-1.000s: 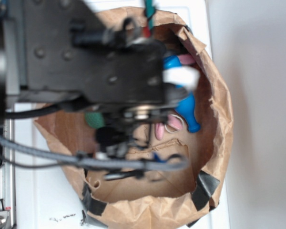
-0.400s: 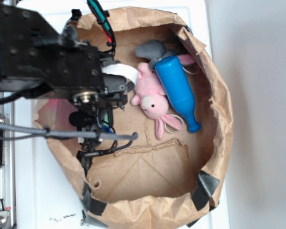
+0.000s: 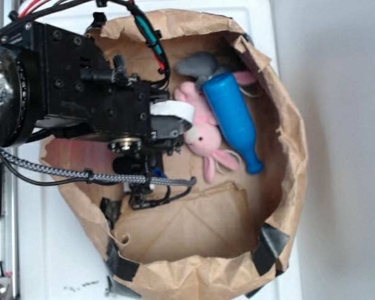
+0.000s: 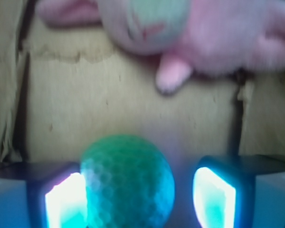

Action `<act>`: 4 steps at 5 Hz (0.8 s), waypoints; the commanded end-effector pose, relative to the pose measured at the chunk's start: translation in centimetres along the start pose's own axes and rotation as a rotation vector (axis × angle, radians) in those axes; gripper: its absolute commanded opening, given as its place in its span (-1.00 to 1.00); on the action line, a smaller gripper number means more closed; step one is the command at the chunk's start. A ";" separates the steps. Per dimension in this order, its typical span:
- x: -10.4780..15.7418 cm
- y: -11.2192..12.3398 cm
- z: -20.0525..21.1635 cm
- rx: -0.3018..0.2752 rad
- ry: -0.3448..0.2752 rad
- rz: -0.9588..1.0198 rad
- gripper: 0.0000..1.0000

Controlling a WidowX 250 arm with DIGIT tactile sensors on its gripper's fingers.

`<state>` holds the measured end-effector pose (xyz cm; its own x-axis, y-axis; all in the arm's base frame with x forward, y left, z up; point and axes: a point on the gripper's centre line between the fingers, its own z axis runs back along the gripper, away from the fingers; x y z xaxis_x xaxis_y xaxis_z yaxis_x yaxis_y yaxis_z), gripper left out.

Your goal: Grab the green ball.

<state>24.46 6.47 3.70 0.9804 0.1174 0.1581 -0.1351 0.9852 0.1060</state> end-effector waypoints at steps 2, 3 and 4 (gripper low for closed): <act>-0.4 0.5 4.0 -0.067 0.027 0.065 -1.00; -0.4 0.1 8.4 -0.132 0.043 0.089 -1.00; 2.1 -1.0 10.6 -0.113 0.026 0.074 -1.00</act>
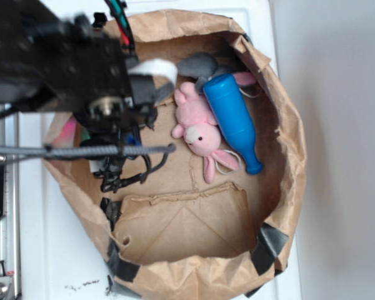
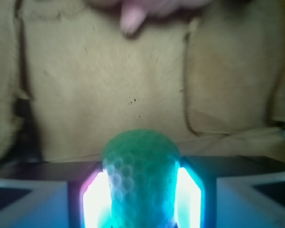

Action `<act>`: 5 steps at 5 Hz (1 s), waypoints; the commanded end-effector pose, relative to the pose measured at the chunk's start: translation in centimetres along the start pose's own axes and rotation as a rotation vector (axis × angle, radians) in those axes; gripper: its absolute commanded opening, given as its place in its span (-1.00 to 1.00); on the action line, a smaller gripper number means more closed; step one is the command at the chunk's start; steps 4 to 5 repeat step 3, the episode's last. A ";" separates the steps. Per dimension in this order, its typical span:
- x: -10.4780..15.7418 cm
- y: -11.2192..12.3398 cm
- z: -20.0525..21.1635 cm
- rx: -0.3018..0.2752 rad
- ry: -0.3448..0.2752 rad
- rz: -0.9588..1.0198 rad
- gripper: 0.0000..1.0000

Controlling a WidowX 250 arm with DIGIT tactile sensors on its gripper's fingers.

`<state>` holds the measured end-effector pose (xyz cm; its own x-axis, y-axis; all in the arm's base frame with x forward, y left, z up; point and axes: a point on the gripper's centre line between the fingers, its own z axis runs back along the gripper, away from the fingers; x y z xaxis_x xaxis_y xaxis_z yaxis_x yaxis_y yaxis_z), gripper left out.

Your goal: Grab the green ball.

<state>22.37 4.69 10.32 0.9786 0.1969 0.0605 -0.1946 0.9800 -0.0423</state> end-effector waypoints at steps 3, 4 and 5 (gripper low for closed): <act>3.8 -1.5 8.8 -0.096 -0.142 0.078 -1.00; 3.8 -1.5 8.8 -0.096 -0.142 0.078 -1.00; 3.8 -1.5 8.8 -0.096 -0.142 0.078 -1.00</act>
